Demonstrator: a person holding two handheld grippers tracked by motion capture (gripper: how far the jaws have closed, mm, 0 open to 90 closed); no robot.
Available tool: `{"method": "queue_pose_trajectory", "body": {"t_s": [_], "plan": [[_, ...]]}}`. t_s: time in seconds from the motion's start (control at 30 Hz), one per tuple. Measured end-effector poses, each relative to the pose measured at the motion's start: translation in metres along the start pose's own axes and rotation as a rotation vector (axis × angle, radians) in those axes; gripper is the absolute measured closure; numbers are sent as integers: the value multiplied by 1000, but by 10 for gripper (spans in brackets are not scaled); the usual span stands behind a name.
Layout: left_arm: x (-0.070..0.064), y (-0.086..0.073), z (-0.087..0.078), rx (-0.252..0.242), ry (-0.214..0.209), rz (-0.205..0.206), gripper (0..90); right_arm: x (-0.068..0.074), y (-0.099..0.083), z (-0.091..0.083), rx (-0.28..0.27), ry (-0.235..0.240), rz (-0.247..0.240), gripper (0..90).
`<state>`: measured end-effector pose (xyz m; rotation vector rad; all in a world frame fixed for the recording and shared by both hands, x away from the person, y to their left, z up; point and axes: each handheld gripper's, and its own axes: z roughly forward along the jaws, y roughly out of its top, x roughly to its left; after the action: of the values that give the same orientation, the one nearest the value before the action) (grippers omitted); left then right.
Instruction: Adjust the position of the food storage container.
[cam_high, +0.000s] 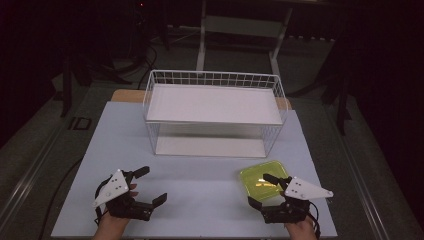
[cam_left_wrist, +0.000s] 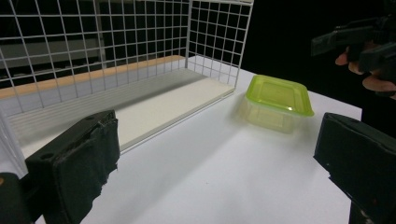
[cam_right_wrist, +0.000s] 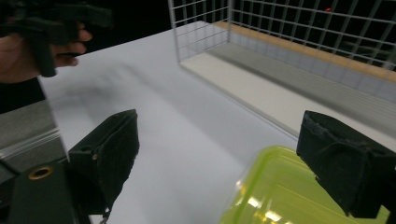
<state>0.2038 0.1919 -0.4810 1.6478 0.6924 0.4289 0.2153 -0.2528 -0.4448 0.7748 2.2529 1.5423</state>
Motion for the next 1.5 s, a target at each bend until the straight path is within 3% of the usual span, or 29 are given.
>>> {"method": "queue_pose_trajectory", "body": {"t_s": [0.07,0.17,0.3,0.37,0.47,0.57,0.7,0.93,1.1,1.27,1.37,1.5], "plan": [[0,0,-1,-9,2,-3,7,2,3,-1,-3,25,17,124],[-1,1,-1,-12,5,4,7,10,9,-3,-7,7,0,116],[-1,1,0,-9,6,8,7,11,19,-10,-43,48,25,117],[-1,1,0,-11,4,6,7,9,24,-12,-30,53,11,136],[-1,1,1,-10,0,6,7,5,28,-15,0,25,-18,149],[-2,1,1,-7,2,10,7,0,27,-15,25,17,-13,157],[-2,1,3,-4,-3,11,7,-14,16,-14,86,24,37,335],[-3,1,4,1,-5,13,7,-23,-9,-16,194,-54,21,627],[-3,0,5,5,-8,14,7,-25,-22,-16,264,-68,8,877],[-4,0,6,9,-10,15,7,-25,-35,-10,335,-28,8,900],[-3,0,7,9,-10,14,7,-22,-40,-8,339,-16,-27,900],[-3,-1,7,11,-13,9,7,-25,-41,-2,360,-20,-34,900]]}}
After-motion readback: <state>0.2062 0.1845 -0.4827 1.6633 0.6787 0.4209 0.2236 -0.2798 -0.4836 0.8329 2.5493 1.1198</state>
